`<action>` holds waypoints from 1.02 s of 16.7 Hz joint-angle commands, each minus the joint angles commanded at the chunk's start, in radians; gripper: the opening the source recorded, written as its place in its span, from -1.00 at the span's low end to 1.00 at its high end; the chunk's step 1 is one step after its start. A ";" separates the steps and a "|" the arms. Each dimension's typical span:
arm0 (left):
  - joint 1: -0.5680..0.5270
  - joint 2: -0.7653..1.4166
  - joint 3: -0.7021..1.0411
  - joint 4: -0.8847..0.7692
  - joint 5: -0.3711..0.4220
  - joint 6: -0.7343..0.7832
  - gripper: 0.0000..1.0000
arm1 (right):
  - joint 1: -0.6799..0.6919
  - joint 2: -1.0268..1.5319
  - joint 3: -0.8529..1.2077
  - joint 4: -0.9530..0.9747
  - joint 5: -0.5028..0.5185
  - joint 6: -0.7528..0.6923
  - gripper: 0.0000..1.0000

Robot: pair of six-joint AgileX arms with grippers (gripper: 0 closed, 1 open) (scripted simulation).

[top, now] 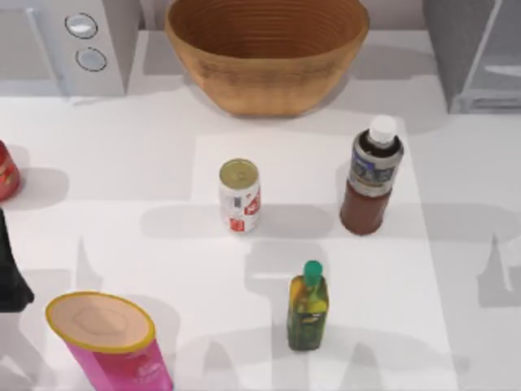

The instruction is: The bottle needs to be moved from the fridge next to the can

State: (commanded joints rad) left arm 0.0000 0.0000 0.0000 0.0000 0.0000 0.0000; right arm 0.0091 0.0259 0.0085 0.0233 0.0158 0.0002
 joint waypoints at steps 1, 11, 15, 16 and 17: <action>0.000 0.000 0.000 0.000 0.000 0.000 1.00 | -0.006 -0.018 -0.006 -0.016 -0.011 0.000 1.00; 0.000 0.000 0.000 0.000 0.000 0.000 1.00 | -0.009 -0.104 0.063 -0.130 -0.012 -0.001 1.00; 0.000 0.000 0.000 0.000 0.000 0.000 1.00 | -0.009 -0.259 0.191 -0.399 -0.013 0.000 1.00; 0.000 0.000 0.000 0.000 0.000 0.000 1.00 | -0.009 -0.304 0.228 -0.484 -0.013 0.000 1.00; 0.000 0.000 0.000 0.000 0.000 0.000 1.00 | -0.009 -0.350 0.265 -0.573 -0.014 0.000 1.00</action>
State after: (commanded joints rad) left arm 0.0000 0.0000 0.0000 0.0000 0.0000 0.0000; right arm 0.0002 -0.3242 0.2737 -0.5499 0.0017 0.0001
